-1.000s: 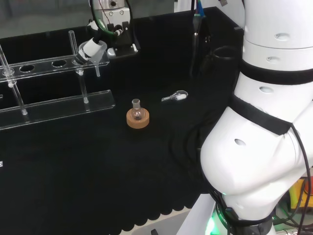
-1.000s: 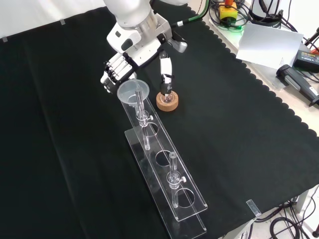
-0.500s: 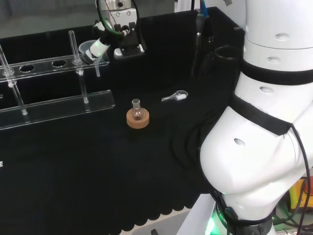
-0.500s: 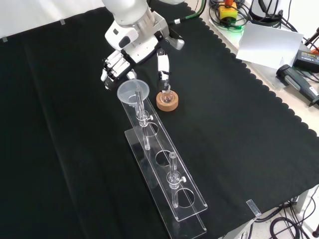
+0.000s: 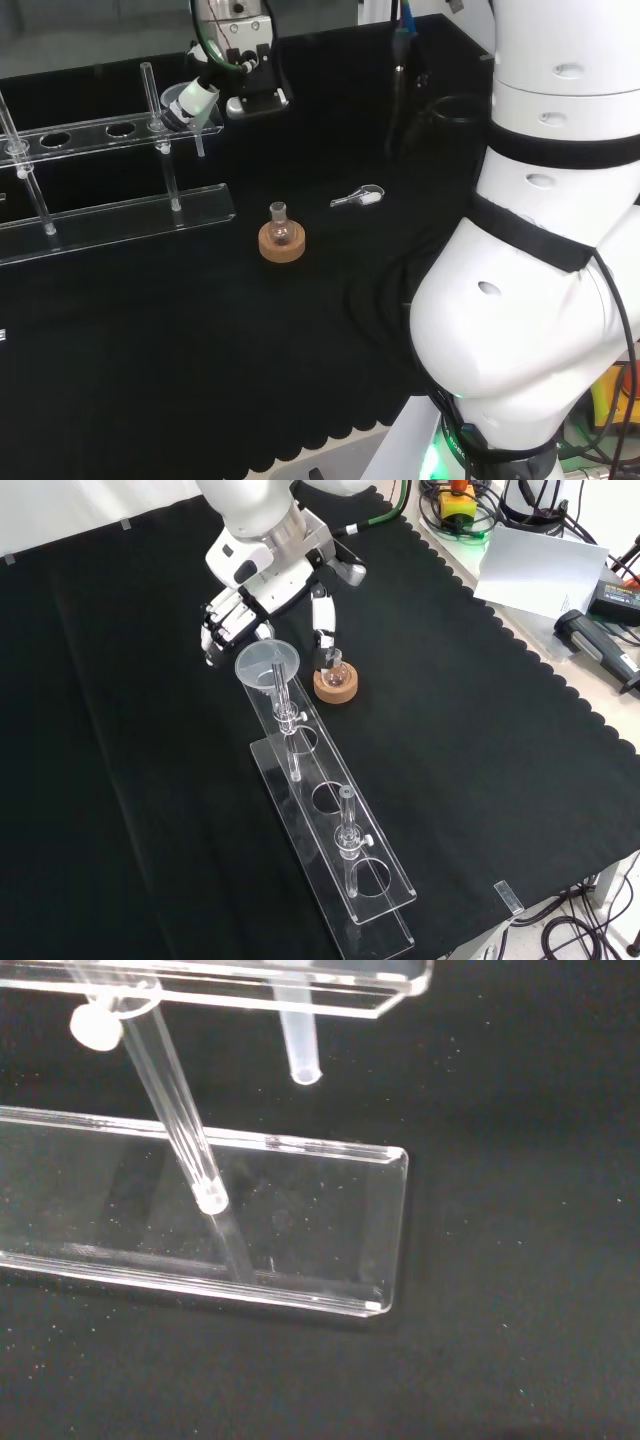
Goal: Pick up the funnel from the transparent funnel stand.
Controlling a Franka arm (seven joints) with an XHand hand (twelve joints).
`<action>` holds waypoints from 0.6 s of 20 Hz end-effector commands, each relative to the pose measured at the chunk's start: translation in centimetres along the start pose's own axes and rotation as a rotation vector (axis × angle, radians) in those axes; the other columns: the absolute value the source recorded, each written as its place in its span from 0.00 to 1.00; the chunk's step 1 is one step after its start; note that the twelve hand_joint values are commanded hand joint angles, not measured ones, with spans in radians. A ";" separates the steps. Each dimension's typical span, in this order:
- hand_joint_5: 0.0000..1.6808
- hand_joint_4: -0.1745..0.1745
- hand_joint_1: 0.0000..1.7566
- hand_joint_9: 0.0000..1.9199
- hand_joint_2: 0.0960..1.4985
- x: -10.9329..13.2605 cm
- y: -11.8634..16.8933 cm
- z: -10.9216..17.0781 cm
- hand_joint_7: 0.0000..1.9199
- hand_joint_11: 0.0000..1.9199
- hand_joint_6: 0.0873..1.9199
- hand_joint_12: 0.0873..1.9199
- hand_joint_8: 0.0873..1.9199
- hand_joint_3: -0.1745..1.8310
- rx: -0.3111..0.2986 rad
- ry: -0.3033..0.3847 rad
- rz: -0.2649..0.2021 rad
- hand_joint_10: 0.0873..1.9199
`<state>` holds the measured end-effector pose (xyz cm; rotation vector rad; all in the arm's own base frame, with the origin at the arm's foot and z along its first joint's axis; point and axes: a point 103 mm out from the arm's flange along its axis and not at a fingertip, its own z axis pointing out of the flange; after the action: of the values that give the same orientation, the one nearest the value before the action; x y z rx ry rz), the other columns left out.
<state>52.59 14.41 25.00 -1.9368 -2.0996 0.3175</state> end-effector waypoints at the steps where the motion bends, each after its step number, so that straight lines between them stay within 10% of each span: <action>1: 0.01 0.24 0.31 0.00 0.42 1.3 0.6 0.4 0.08 0.00 0.00 0.34 0.25 0.09 0.009 -0.030 0.003 0.29; 12: 0.15 0.27 0.34 0.07 0.44 -0.2 0.9 0.2 0.23 0.00 0.00 0.38 0.25 0.10 0.012 -0.034 0.023 0.38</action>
<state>53.27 15.11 24.45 -1.9511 -2.1018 0.3562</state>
